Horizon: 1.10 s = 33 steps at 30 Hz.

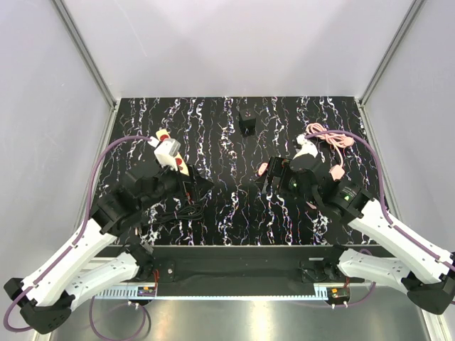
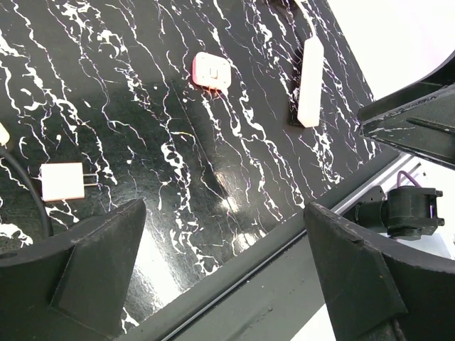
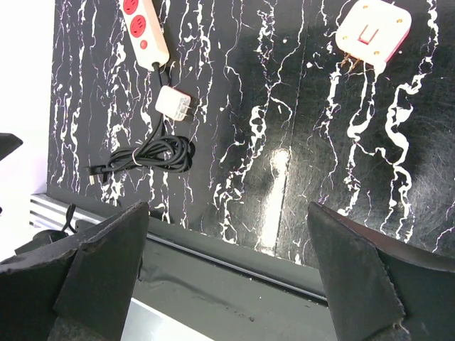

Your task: Insert the plug

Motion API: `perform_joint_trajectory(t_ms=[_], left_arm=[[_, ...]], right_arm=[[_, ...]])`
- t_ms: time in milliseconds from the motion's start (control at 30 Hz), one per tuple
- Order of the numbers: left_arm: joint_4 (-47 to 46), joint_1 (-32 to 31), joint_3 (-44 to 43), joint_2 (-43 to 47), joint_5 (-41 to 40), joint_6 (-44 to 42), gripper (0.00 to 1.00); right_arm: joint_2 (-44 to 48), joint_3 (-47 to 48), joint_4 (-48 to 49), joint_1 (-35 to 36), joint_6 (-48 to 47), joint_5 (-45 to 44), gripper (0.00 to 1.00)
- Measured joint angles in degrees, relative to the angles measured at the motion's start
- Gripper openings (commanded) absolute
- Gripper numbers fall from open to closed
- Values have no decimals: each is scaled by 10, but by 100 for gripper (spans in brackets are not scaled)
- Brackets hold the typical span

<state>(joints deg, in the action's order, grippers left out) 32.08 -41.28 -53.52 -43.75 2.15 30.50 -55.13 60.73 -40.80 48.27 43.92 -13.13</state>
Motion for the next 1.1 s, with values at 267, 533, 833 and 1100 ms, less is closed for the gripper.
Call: perform_joint_trajectory(t_ms=[267,533,833,1100], left_arm=[[32,0,-20,-31,-38,-21,99],[47,18,-11,-33,-46,-38,99],[58,30,32,-17,-38,-41,99],[56,31,43,-16,-11,-30,99]], right_arm=[[-21,21,-15,0,-25,-69,100],[-183,127,-33,-136,-108,-120,88],[-330,148,-33,-243,-200,-46,84],[-445,189,-8,-259,-307,85,88]])
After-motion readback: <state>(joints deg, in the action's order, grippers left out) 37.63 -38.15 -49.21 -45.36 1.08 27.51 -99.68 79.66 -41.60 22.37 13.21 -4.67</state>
